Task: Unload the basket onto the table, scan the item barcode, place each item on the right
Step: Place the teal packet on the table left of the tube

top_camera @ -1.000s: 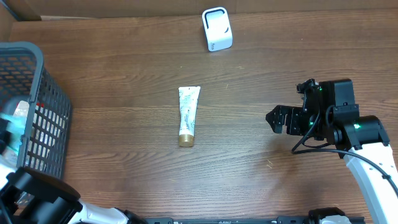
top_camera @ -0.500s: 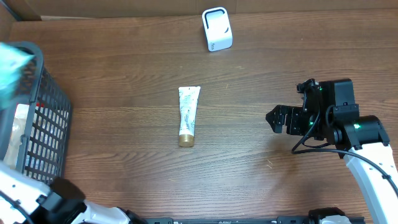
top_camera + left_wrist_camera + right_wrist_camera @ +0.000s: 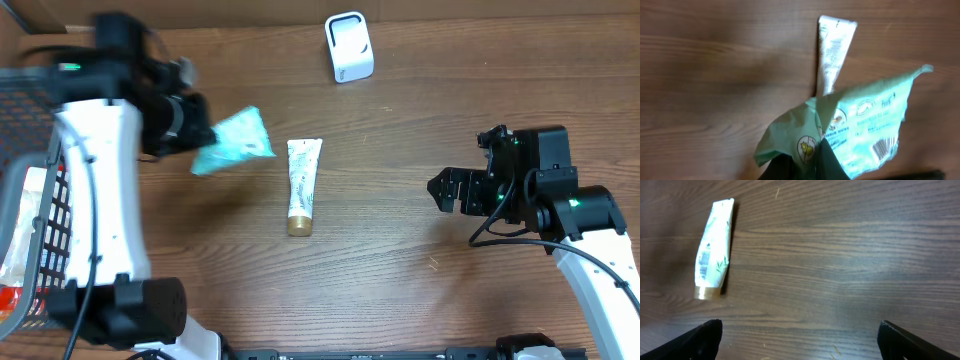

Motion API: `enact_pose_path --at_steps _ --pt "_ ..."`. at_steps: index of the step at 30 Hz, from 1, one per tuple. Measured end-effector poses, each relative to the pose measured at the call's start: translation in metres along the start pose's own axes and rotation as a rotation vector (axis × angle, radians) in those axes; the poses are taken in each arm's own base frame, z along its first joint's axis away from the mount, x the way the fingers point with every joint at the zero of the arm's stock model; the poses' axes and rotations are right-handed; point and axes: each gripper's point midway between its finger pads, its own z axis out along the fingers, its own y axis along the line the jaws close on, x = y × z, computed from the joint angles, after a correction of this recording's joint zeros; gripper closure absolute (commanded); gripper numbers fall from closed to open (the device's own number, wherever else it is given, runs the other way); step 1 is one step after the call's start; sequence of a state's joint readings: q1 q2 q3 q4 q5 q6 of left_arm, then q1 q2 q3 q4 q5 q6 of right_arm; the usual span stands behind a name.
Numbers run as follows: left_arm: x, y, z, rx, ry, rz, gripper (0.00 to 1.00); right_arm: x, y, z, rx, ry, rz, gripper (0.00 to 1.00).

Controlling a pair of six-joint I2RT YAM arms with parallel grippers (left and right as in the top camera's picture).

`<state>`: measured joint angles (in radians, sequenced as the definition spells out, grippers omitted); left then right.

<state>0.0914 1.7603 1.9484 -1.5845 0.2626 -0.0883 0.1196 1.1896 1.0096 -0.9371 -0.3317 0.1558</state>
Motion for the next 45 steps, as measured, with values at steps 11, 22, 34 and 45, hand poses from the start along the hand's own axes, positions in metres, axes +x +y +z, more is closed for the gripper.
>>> enact_pose_path --at_steps 11,22,34,45 --pt "0.035 0.031 0.17 -0.061 0.081 -0.159 0.28 -0.002 0.0 0.0 -0.001 -0.008 -0.002 0.0" --pt "0.041 0.017 0.163 -0.047 0.116 -0.175 0.17 -0.001 0.0 0.0 -0.001 -0.003 -0.001 0.0" --pt "-0.063 0.024 -0.126 -0.073 -0.55 -0.228 0.0 0.0 0.0 0.0 0.001 0.002 0.001 0.0" --pt "0.039 0.236 -0.181 -0.341 -0.567 -0.979 0.0 0.001 0.0 0.0 0.001 0.004 0.002 0.0"
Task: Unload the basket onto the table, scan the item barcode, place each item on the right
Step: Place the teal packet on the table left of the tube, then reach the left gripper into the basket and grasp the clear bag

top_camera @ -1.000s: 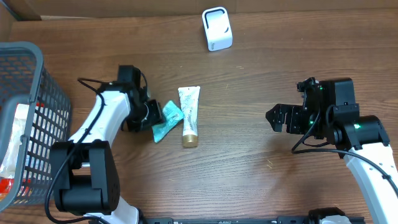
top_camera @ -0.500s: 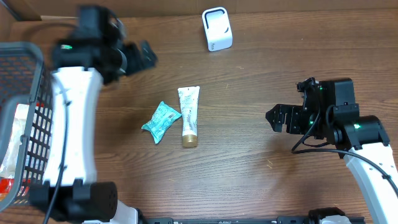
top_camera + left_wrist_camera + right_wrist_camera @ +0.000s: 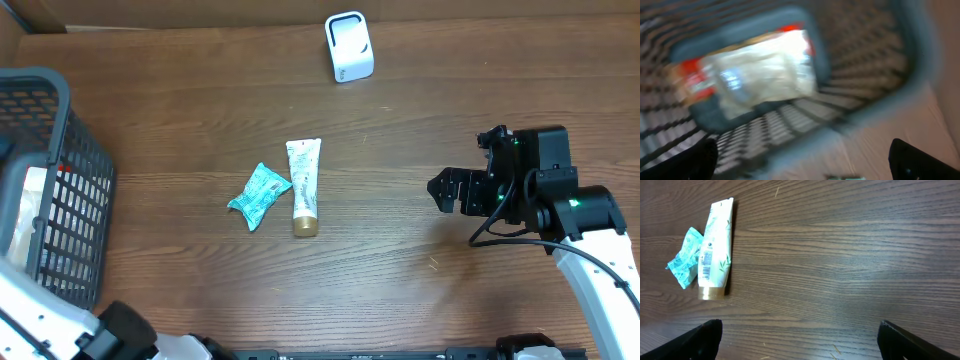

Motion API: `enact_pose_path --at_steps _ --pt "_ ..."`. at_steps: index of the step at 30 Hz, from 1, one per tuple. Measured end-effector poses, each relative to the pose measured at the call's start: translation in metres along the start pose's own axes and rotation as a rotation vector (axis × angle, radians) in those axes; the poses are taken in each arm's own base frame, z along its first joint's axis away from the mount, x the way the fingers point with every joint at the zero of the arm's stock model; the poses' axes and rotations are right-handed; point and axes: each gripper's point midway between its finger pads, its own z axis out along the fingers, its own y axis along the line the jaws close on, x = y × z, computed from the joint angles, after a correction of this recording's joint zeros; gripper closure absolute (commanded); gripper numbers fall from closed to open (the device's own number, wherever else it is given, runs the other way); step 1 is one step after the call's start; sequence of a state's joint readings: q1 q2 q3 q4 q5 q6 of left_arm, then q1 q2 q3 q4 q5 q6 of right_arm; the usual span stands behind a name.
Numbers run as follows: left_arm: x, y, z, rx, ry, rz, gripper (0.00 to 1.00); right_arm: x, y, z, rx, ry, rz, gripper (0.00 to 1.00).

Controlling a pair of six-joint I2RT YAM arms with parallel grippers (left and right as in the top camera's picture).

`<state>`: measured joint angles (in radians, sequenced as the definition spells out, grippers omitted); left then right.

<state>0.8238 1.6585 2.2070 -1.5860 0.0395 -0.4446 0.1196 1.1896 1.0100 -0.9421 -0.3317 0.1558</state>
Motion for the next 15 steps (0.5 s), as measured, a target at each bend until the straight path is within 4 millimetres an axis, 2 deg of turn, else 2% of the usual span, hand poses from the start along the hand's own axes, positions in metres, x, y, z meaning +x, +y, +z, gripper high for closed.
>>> enact_pose_path --at_steps 1,3,7,10,12,15 --pt "-0.004 0.018 0.009 -0.036 0.008 -0.059 0.0 0.0 0.0 0.0 0.0 0.0 0.0 0.0" --pt "-0.009 0.038 0.025 -0.075 0.02 -0.125 0.0 0.0 0.0 0.0 0.0 0.0 0.0 0.0" --pt "-0.005 0.069 0.07 -0.13 0.069 -0.206 0.0 0.0 0.0 0.0 0.0 0.001 0.0 0.0" --pt "0.003 0.083 0.105 -0.149 0.1 -0.228 0.0 0.001 0.0 0.0 0.001 0.005 0.001 0.0" --pt "0.017 0.091 0.126 -0.167 0.138 -0.233 0.0 0.003 -0.001 0.0 0.003 0.012 -0.003 0.0" --pt "0.027 0.097 0.145 -0.178 0.156 -0.234 0.0 0.004 -0.001 0.0 0.003 0.015 -0.005 0.0"
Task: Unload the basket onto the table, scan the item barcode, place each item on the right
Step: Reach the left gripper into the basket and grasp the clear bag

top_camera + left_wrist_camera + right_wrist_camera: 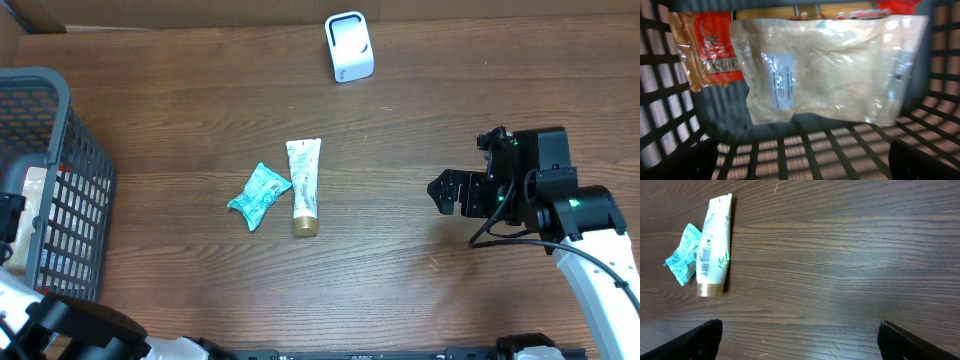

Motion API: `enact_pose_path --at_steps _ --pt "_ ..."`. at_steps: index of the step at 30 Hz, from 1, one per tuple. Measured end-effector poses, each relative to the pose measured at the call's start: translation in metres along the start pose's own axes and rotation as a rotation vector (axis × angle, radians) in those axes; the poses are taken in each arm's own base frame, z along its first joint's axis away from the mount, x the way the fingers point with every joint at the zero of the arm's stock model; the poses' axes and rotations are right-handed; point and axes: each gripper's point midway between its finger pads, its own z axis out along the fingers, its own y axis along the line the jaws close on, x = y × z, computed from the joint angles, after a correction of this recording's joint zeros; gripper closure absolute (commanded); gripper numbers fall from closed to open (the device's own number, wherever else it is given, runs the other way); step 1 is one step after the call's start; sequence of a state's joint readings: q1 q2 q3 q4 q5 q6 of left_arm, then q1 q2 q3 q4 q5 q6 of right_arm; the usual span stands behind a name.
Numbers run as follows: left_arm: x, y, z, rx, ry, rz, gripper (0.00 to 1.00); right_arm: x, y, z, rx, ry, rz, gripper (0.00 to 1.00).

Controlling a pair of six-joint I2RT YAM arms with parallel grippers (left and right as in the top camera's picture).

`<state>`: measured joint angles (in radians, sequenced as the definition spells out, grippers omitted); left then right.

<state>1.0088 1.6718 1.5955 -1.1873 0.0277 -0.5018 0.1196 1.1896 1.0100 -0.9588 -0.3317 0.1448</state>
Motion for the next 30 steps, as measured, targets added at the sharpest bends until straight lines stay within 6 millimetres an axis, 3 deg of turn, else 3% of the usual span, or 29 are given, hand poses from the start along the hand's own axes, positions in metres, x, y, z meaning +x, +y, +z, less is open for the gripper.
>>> enact_pose_path --at_steps 10,30 --pt "0.017 0.021 0.063 -0.06 0.0 0.0 0.0 0.002 0.0 0.0 0.001 0.007 -0.008 0.0" --pt "0.037 0.042 0.133 -0.108 0.008 0.006 0.01 0.003 -0.001 0.0 0.003 0.013 -0.007 0.0"
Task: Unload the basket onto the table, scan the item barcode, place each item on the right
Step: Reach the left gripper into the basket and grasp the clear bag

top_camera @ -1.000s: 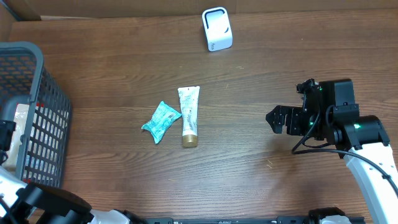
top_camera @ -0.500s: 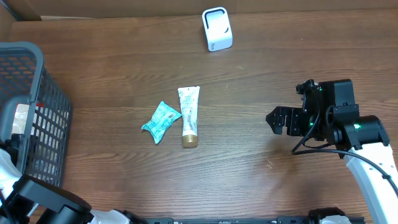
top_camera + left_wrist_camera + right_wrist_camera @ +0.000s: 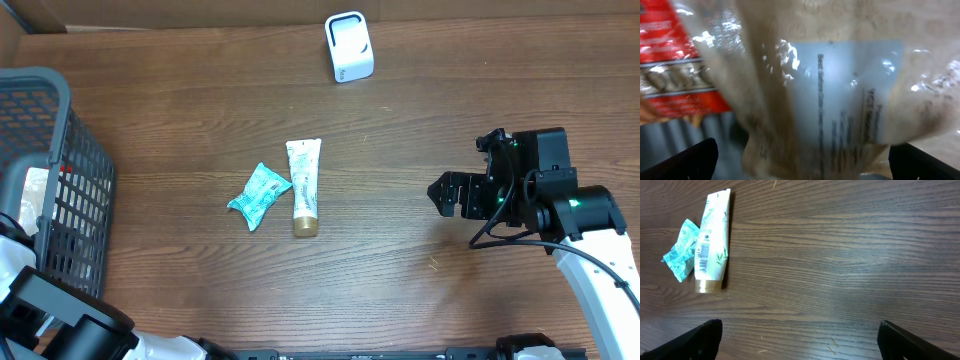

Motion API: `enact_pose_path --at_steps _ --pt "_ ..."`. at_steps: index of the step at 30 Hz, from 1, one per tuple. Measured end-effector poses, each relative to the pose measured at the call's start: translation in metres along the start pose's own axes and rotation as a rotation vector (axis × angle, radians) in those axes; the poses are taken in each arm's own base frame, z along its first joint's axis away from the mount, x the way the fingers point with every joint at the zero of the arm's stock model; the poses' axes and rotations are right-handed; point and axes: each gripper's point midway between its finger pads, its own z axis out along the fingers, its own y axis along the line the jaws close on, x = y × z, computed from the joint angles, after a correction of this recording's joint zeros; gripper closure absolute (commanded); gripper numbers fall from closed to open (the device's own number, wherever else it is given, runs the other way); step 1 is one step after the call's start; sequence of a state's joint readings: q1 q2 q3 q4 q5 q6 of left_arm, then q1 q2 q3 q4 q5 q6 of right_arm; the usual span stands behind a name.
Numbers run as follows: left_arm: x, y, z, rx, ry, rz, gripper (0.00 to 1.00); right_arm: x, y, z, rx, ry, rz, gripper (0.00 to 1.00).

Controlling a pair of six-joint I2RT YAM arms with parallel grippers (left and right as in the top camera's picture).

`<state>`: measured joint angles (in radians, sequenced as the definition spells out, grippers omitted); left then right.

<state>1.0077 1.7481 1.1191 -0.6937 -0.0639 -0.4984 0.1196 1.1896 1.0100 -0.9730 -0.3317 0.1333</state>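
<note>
My left gripper (image 3: 800,167) is open, down inside the grey basket (image 3: 45,85). Its two dark fingertips (image 3: 687,162) stand wide at the bottom corners of the left wrist view. A clear plastic bag (image 3: 840,95) with a pale printed label fills that view, close below the jaws. A red packet (image 3: 670,75) lies beside it. The white scanner (image 3: 349,47) stands at the table's far edge. My right gripper (image 3: 445,192) hangs open over bare table at the right, nothing between its fingers.
A teal packet (image 3: 259,196) and a white tube with a gold cap (image 3: 304,186) lie side by side mid-table, also seen as the packet (image 3: 680,255) and the tube (image 3: 711,240) in the right wrist view. The basket's mesh wall (image 3: 75,210) stands at the left edge.
My left gripper has gone lower in the basket; the clear bag, then whole in view, now fills the frame. The right gripper has barely shifted. The packet and tube lie as before.
At first my left gripper held the teal packet above the table beside the tube. Then the packet lay on the table by the tube and the gripper was open over the basket. It then hung above the clear bag, and now sits close on it.
</note>
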Motion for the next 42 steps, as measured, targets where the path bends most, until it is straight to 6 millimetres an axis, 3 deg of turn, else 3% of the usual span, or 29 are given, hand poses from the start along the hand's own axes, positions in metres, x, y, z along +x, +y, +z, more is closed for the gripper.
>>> enact_pose_path --at_steps 2,4,6,7,9,10,17,21,27,34,38,42 --pt "-0.002 -0.001 0.003 0.002 -0.002 0.004 0.02 0.0 0.0 0.0 0.0 0.001 0.0 0.0" --pt "-0.003 -0.002 0.006 0.002 -0.001 0.008 0.14 0.0 0.0 0.0 0.001 0.001 0.001 0.0" --pt "-0.004 -0.004 0.007 0.01 -0.001 0.013 0.46 0.001 0.0 0.0 0.002 0.006 0.003 0.0" --pt "-0.004 -0.005 0.008 0.013 -0.001 0.018 0.68 0.002 0.0 0.0 0.002 0.008 0.003 0.0" --pt "-0.004 -0.005 0.009 0.013 0.002 0.02 0.91 0.002 0.0 0.0 0.002 0.007 0.003 0.0" --pt "-0.004 -0.006 0.009 0.019 0.004 0.023 0.96 0.002 0.0 0.0 0.002 0.007 0.003 0.0" --pt "-0.002 -0.012 0.0 0.032 0.039 0.033 0.96 0.002 0.0 0.0 0.001 0.006 0.003 0.0" --pt "-0.002 -0.025 -0.018 0.079 0.103 0.056 0.96 0.001 0.0 0.0 0.001 0.006 0.002 0.0" --pt "-0.045 -0.075 -0.1 0.288 0.054 0.102 0.96 -0.001 0.0 0.0 0.0 -0.004 -0.001 0.0" --pt "-0.077 -0.1 -0.218 0.455 -0.098 0.137 0.96 -0.002 0.0 0.0 -0.001 -0.006 -0.002 0.0" --pt "-0.067 -0.109 -0.299 0.616 -0.197 0.193 0.96 -0.003 0.001 0.0 -0.002 -0.01 -0.004 0.0" --pt "-0.025 -0.118 -0.364 0.774 -0.237 0.297 0.96 -0.002 0.001 0.0 -0.002 -0.01 -0.004 0.0"
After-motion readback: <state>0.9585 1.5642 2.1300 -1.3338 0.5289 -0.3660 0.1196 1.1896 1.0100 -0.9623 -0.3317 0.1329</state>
